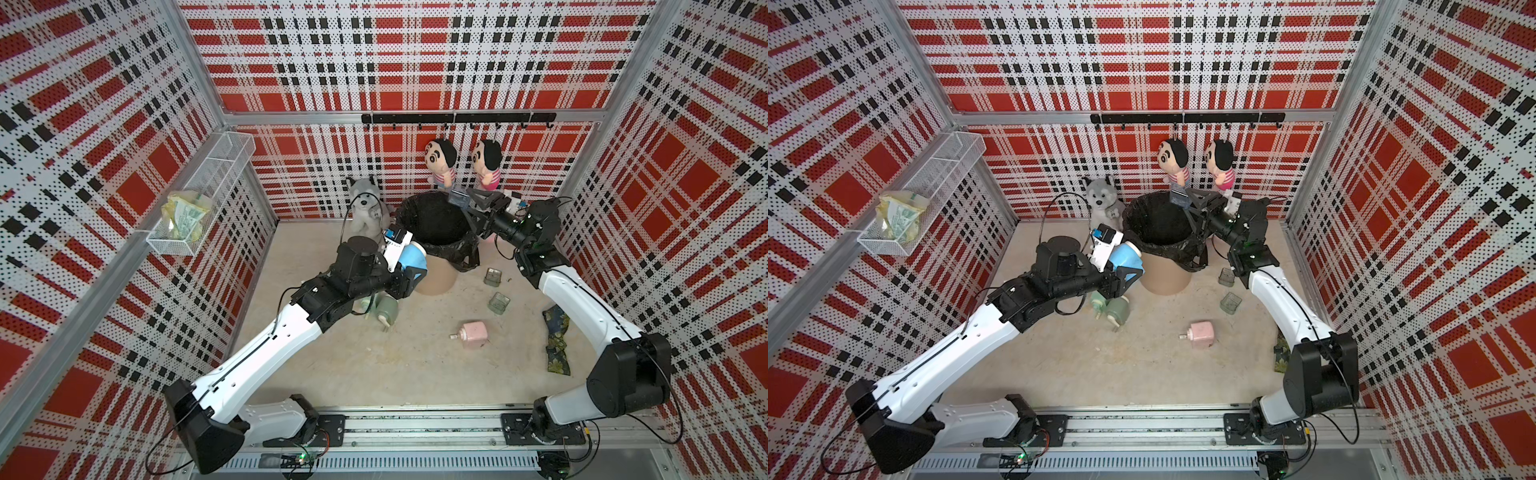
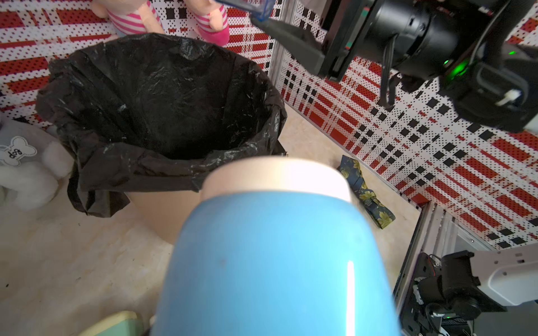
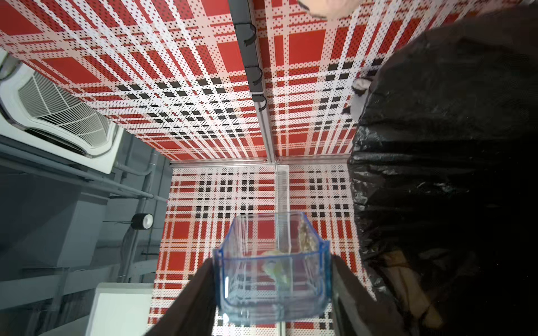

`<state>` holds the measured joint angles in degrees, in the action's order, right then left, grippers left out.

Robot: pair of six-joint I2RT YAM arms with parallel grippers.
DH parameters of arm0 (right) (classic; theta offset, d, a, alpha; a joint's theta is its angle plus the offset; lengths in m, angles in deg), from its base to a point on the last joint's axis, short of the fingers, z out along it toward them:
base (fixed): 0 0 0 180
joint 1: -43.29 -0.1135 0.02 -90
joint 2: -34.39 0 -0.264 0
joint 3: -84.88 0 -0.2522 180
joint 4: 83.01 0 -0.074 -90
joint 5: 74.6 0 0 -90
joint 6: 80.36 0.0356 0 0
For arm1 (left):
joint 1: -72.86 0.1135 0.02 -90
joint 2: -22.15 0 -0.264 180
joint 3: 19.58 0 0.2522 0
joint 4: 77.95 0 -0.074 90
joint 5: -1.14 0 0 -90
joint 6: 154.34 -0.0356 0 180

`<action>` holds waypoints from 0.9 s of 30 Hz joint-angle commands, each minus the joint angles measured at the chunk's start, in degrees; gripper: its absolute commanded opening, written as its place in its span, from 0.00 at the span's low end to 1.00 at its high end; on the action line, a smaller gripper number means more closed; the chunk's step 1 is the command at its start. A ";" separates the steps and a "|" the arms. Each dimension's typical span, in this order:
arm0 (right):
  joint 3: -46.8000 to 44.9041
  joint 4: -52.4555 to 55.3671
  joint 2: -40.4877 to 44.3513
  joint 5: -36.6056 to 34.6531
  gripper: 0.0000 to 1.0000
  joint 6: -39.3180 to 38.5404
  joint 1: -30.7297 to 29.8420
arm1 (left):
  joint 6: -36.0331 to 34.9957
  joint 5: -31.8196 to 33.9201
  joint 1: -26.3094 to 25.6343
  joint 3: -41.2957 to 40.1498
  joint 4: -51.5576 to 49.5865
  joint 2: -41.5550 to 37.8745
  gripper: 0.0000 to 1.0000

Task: Take out the pencil sharpener tray and clean the shavings
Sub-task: Pour the shavings into the trash bin, then place the container at the center of the board, then place the pencil sharpener at the center of the board.

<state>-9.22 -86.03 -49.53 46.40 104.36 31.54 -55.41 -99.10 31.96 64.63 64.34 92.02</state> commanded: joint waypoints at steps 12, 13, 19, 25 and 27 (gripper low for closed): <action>-7.71 33.21 20.86 -22.06 0.55 -40.24 8.93 | 8.52 22.63 -10.34 -24.00 27.18 0.31 0.50; -9.51 33.99 22.21 -24.54 0.55 -41.60 8.91 | 8.69 24.22 -10.89 -25.48 28.43 0.86 0.50; -18.77 35.08 25.91 -35.51 0.56 -45.03 8.93 | 9.34 29.55 -12.61 -32.23 35.06 4.50 0.48; -27.36 31.81 25.59 -42.27 0.55 -43.46 8.93 | 9.88 32.42 -12.79 -37.22 42.13 8.52 0.48; -30.16 30.52 25.53 -45.37 0.55 -42.18 8.89 | 9.80 33.18 -12.88 -38.19 43.90 10.20 0.48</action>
<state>-37.33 -53.20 -24.19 7.96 61.78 40.46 -46.26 -69.02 19.46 27.26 100.80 100.69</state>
